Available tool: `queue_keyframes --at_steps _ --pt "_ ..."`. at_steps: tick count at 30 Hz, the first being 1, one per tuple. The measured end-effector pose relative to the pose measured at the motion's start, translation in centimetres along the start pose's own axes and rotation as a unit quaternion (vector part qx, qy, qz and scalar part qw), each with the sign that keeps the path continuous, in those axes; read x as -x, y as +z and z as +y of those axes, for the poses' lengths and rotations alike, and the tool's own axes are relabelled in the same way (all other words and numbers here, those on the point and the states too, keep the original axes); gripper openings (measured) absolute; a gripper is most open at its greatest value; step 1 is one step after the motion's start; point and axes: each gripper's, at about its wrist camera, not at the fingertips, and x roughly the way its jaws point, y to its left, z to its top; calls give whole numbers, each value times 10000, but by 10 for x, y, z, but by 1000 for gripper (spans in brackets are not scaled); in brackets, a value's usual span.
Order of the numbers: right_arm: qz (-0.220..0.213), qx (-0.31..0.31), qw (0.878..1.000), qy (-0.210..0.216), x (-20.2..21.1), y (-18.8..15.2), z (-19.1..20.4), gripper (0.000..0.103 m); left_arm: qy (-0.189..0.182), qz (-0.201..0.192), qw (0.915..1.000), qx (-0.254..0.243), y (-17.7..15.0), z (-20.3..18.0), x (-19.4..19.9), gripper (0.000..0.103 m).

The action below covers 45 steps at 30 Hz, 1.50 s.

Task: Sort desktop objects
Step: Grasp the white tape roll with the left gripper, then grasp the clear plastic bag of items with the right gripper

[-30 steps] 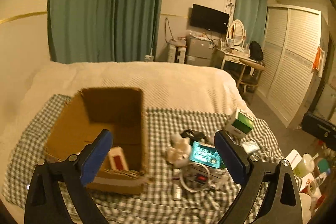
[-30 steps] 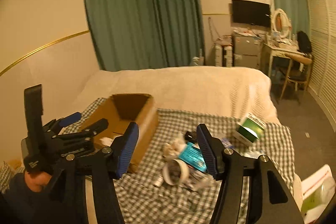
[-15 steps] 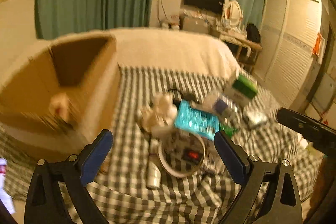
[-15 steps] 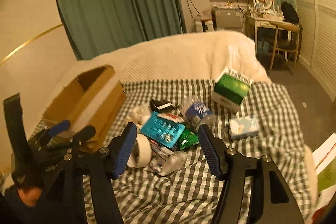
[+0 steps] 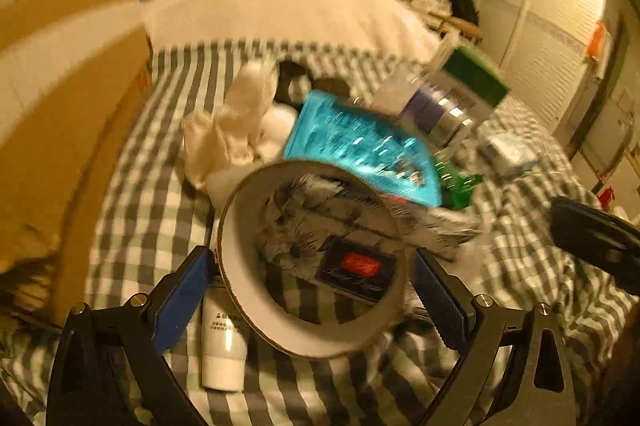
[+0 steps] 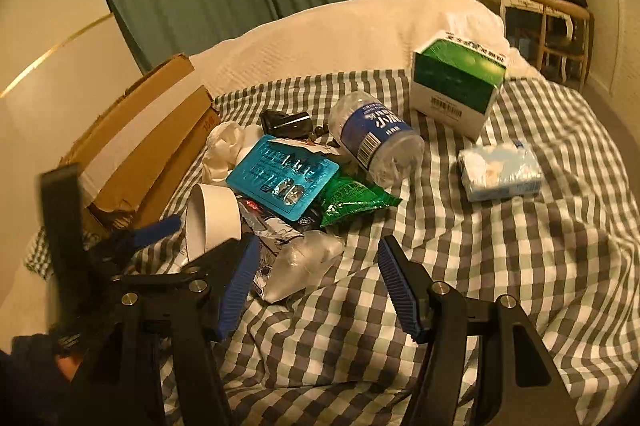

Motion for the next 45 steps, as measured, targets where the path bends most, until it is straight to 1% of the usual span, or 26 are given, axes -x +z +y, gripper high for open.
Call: queue_keyframes --at_steps 1,3,4,5,6,9,11,13,15,18,20,22,23,24,25,27,28,30,31,34,37,40,43,45 --pt "-7 -21 10000 14 0 -1 -2 61 -19 58 10000 76 0 3 -3 100" --pt "-8 -43 10000 42 2 0 -2 61 -170 43 9996 236 1 8 -4 100" --pt "-8 -43 10000 50 2 0 -2 61 -229 22 9994 262 1 9 -4 96" --pt "2 -35 10000 52 2 0 -2 61 -249 3 9993 274 0 10 -3 89" --pt "20 -25 10000 54 1 0 -1 61 -148 43 9995 258 0 11 -3 77" --pt "75 -16 10000 49 -2 -1 1 61 -262 160 9990 336 -3 14 3 77" --pt "107 -30 9999 91 -4 -1 1 61 -173 141 9992 329 -6 15 13 77" --pt "186 -2 9998 113 -11 -1 3 64 60 31 9996 292 -8 14 24 77" --pt "290 26 9994 163 -23 1 5 65 399 -36 9988 282 -11 14 31 77" --pt "499 63 9984 272 -47 3 10 66 730 -73 9968 317 -12 18 29 77" --pt "682 193 9975 82 -66 4 15 66 791 2 9961 384 -13 24 24 77" --pt "903 244 9956 35 -80 2 15 71 823 40 9957 427 -14 26 20 77" --pt "971 262 9949 0 -86 1 15 71 829 78 9956 428 -13 26 17 77" --pt "1002 245 9947 -13 -89 0 13 68 835 87 9955 434 -13 26 16 77" --pt "998 206 9948 18 -89 -1 12 56 834 90 9956 427 -13 26 15 77" --pt "983 105 9951 49 -86 -1 7 43 828 81 9957 407 -13 25 15 77" --pt "968 71 9952 102 -85 -2 5 35 830 78 9957 398 -13 26 16 77" --pt "889 64 9959 138 -79 -5 4 29 830 67 9957 397 -13 26 17 77" --pt "844 97 9963 129 -76 -7 5 27 831 59 9957 397 -13 25 18 77" --pt "678 288 9973 -71 -59 -9 13 25 818 19 9958 415 -11 22 20 77" --pt "465 341 9980 -277 -29 -13 16 25 755 -51 9963 416 -7 19 28 77" --pt "204 301 9983 -464 4 -14 17 25 584 -72 9975 399 1 16 40 77" --pt "-38 470 9965 -694 32 -15 32 25 489 -229 9981 281 8 12 59 77" --pt "6 541 9957 -758 41 -17 41 25 402 -312 9984 242 12 11 68 77"
